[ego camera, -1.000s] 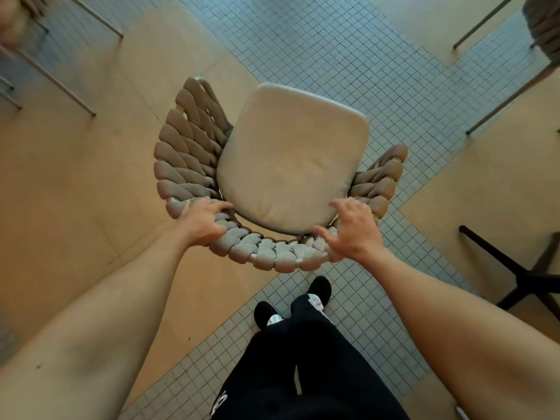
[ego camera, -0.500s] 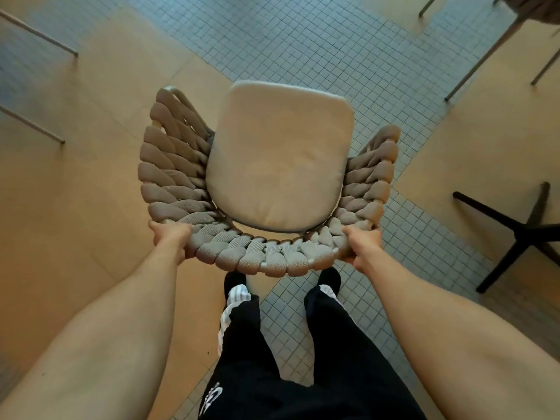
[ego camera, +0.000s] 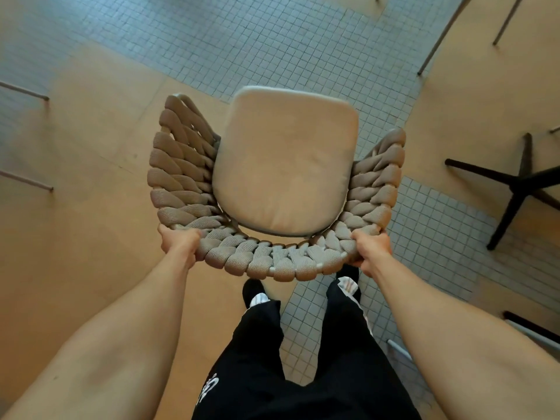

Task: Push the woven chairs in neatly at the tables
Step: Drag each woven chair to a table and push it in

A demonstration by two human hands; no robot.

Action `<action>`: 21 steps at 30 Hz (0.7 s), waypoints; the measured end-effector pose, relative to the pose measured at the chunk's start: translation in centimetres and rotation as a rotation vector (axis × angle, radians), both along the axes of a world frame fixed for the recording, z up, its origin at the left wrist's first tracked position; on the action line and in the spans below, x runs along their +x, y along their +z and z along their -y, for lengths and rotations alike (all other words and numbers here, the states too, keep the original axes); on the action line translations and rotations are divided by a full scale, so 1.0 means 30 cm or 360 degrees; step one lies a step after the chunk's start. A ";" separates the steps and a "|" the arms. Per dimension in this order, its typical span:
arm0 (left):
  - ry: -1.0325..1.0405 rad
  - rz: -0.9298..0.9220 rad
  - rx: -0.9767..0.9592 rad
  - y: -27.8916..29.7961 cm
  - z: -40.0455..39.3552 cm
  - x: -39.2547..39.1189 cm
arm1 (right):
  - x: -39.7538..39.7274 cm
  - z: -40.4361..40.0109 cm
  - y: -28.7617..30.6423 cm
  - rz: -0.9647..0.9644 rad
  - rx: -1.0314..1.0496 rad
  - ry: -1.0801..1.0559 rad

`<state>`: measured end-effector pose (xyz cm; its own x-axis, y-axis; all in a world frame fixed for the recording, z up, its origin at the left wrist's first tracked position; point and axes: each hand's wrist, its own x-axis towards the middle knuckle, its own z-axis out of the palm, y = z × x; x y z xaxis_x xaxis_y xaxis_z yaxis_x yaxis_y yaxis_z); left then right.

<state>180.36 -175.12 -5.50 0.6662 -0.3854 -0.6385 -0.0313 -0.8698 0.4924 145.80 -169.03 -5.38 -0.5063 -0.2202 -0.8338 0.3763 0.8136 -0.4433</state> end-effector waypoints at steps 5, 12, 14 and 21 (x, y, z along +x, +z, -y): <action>-0.0186 0.0005 -0.0012 -0.013 0.073 0.079 | 0.099 -0.059 -0.021 0.0048 -0.0009 -0.0166; -0.0466 0.0052 0.0048 -0.048 0.126 0.165 | 0.125 -0.063 -0.030 0.0083 -0.0056 -0.0154; -0.0706 0.0238 0.0105 -0.056 0.119 0.171 | 0.098 -0.064 -0.016 0.0039 -0.0047 -0.0051; -0.1989 0.0907 0.0101 0.031 -0.067 -0.059 | -0.169 0.045 0.076 -0.1130 -0.0298 0.1545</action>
<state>178.60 -173.11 -4.57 0.0743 -0.8974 -0.4349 -0.9850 -0.1342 0.1086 140.73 -170.39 -3.09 -0.3949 -0.8483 -0.3528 -0.7275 0.5233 -0.4438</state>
